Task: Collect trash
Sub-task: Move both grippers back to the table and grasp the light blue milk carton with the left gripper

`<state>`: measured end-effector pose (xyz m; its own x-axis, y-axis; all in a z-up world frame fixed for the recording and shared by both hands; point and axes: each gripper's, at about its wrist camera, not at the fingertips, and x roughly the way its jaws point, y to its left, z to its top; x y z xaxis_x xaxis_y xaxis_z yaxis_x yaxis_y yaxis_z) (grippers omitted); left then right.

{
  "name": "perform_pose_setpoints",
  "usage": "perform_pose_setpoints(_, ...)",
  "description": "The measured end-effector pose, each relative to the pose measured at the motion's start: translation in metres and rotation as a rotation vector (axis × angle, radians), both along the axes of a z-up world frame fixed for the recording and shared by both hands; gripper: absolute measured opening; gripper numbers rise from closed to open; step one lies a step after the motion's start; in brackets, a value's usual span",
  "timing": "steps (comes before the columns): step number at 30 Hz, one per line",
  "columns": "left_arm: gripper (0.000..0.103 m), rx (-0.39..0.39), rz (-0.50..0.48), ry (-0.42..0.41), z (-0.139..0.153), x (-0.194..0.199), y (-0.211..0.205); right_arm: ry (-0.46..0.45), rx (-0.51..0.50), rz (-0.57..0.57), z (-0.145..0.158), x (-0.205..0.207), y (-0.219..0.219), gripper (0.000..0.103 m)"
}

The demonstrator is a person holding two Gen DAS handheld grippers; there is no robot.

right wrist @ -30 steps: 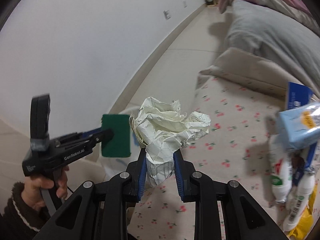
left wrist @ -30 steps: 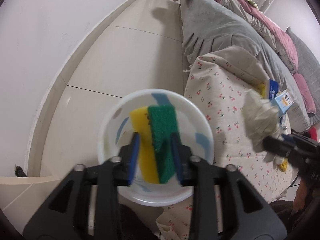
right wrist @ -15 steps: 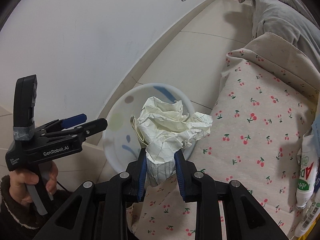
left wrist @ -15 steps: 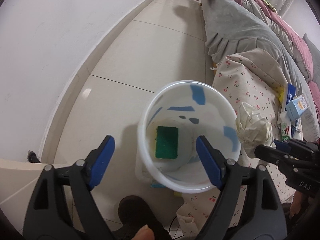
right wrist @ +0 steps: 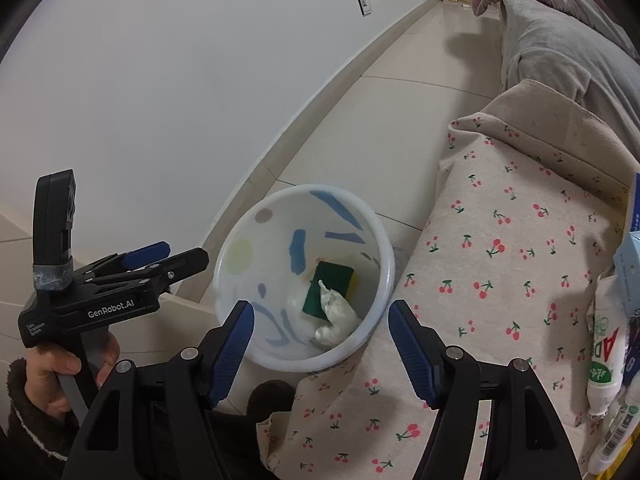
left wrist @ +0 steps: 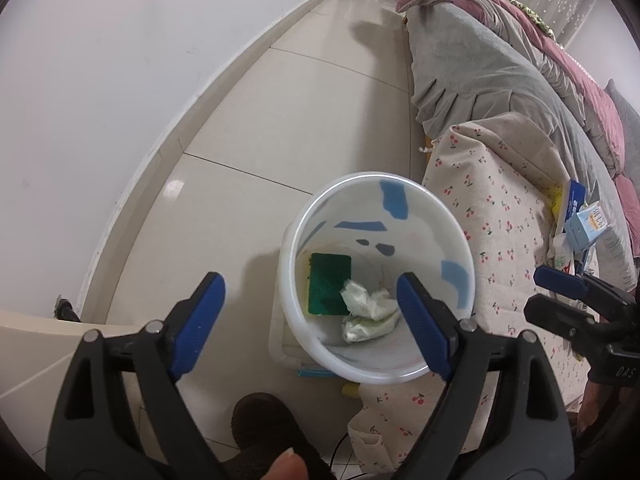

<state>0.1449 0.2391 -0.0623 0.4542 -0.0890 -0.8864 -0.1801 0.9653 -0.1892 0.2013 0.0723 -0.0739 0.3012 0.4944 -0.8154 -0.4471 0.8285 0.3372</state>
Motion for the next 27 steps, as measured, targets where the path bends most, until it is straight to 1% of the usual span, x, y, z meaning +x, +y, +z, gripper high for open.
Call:
perform_pose_setpoints(7, 0.088, -0.014, -0.021, -0.01, 0.006, 0.001, -0.015, -0.045, 0.007, -0.051, 0.017, -0.005, -0.031, 0.072)
perform_pose_setpoints(9, 0.088, -0.014, -0.031, -0.017, 0.009, 0.002, -0.021, -0.068, 0.01, -0.07, 0.028, -0.011, -0.044, 0.072)
perform_pose_setpoints(14, 0.089, -0.015, -0.064, -0.031, 0.015, 0.005, -0.041, -0.119, 0.008, -0.125, 0.044, -0.018, -0.079, 0.072)
perform_pose_setpoints(19, 0.089, -0.007, -0.104, -0.034, 0.018, 0.01, -0.067, -0.167, -0.004, -0.214, 0.059, -0.023, -0.128, 0.077)
perform_pose_setpoints(21, 0.089, -0.012, -0.115, -0.032, 0.019, 0.012, -0.076, -0.179, -0.01, -0.267, 0.063, -0.023, -0.154, 0.078)
perform_pose_setpoints(27, 0.089, -0.024, -0.158, -0.029, 0.021, 0.02, -0.106, -0.158, -0.016, -0.427, 0.062, -0.019, -0.229, 0.079)
